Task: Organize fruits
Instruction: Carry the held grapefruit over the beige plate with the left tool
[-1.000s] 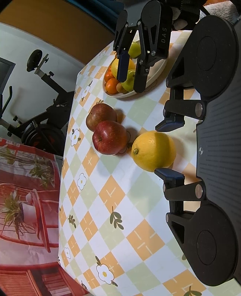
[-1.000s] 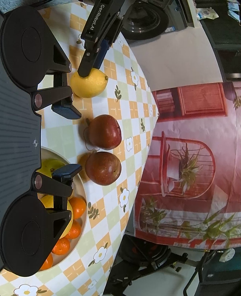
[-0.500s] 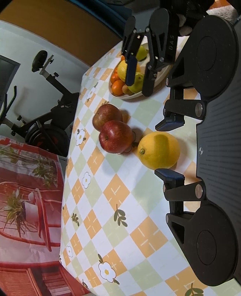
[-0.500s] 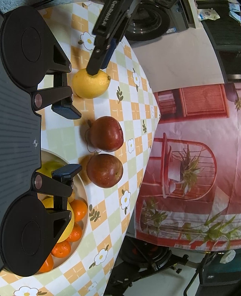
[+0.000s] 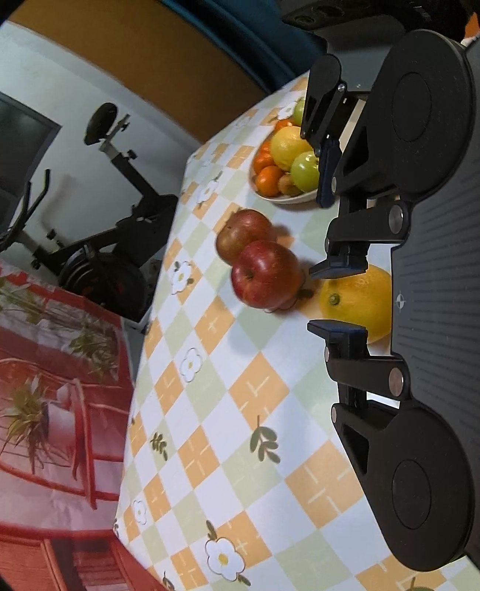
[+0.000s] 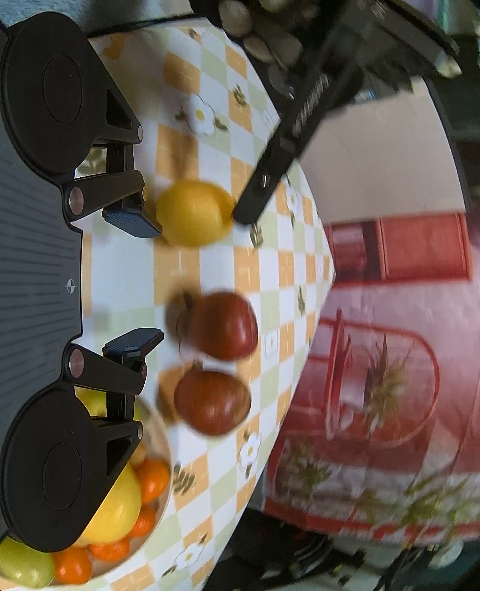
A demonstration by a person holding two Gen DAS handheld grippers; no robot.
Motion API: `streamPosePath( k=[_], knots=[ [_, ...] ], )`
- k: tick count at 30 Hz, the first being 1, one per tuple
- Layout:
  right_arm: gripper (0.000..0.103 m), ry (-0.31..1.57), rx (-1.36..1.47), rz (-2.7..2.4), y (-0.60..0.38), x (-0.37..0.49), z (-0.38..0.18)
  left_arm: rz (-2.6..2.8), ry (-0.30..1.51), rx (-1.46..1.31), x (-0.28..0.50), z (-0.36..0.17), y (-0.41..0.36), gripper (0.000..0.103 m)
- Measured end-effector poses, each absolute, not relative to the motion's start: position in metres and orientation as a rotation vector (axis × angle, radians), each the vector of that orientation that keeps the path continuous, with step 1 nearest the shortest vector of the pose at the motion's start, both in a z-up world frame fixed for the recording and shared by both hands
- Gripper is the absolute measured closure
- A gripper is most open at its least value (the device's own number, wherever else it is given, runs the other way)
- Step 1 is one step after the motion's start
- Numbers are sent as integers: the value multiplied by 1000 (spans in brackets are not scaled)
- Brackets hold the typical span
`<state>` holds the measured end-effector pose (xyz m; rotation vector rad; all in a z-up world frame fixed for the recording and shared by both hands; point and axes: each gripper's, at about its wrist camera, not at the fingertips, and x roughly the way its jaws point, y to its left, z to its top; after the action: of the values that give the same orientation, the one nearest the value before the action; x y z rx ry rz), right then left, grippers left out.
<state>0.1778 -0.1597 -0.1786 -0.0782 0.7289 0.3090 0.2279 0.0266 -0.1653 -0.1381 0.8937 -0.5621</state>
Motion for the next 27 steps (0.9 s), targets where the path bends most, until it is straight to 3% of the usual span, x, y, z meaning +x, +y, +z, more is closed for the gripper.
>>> streamPosePath(
  k=[27],
  knots=[
    [55, 719, 47, 459, -132, 210, -207, -570, 881, -158, 228, -171, 32, 77]
  ],
)
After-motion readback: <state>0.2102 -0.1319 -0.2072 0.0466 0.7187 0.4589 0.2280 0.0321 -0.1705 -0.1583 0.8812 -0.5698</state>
